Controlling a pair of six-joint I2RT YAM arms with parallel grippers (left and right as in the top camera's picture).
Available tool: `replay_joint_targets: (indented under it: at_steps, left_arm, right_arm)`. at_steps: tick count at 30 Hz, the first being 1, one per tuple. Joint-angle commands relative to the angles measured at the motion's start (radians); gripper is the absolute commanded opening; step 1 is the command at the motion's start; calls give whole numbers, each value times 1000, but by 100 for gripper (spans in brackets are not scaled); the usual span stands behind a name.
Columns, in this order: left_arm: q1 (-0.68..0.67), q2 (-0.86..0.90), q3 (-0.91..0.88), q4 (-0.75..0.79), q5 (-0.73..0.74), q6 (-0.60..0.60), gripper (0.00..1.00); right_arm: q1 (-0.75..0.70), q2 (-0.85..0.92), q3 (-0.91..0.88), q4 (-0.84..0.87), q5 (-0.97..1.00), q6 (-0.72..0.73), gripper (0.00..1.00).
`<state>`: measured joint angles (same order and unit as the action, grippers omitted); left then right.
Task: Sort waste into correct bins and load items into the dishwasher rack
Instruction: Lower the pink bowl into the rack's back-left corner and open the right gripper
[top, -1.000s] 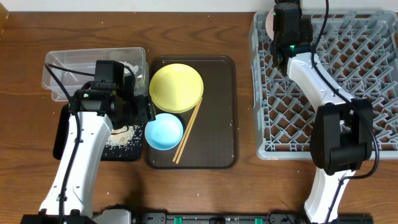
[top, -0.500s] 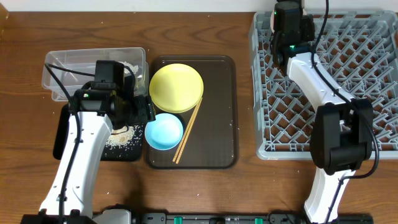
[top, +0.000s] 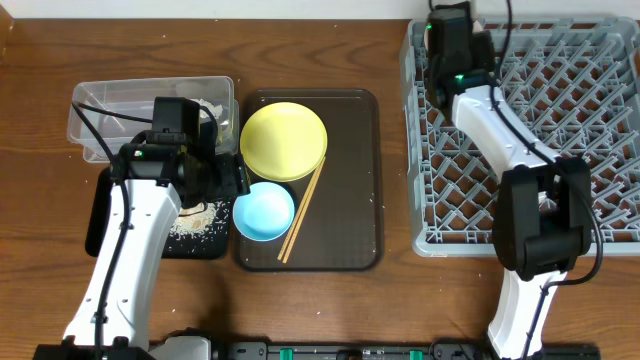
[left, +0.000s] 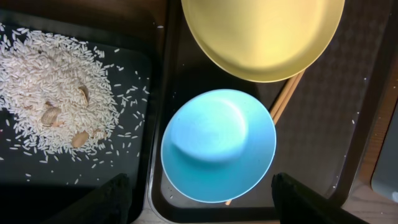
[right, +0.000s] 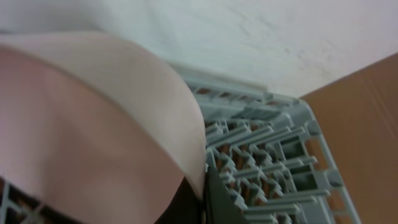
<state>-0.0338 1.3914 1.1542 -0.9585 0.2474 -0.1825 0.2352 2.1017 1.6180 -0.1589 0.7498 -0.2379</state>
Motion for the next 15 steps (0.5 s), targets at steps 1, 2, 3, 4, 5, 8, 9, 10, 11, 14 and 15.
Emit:
replay_joint_targets:
  at_steps: [1, 2, 3, 4, 5, 8, 9, 10, 11, 14, 15]
  left_arm:
    - [5, -6, 8, -3, -9, 2, 75]
    - [5, -6, 8, -3, -9, 2, 75]
    - [5, -6, 8, -3, -9, 2, 75]
    - [5, -6, 8, -2, -9, 2, 75]
    - [5, -6, 8, -2, -9, 2, 75]
    - [5, -6, 8, -2, -9, 2, 75]
    - [5, -6, 8, -2, -9, 2, 75]
    - [5, -6, 8, -2, -9, 2, 75]
    - [5, -6, 8, -2, -9, 2, 75]
    - [5, -6, 8, -2, -9, 2, 75]
    - [5, -6, 8, -2, -9, 2, 75]
  right_arm:
    - [18, 17, -3, -35, 2, 5, 1]
    - [21, 14, -3, -47, 2, 5, 1]
    - [24, 10, -3, -59, 2, 6, 1]
    - [29, 4, -3, -80, 2, 10, 1]
    - [32, 0, -3, -94, 2, 26, 1]
    - [38, -26, -3, -187, 1, 132, 1]
    - [41, -40, -3, -233, -3, 187, 1]
    - [43, -56, -3, -275, -18, 231, 1]
    - [43, -74, -3, -317, -49, 269, 1]
    - [42, -126, -3, -397, -157, 313, 4]
    - [42, -142, -3, -415, -182, 317, 8]
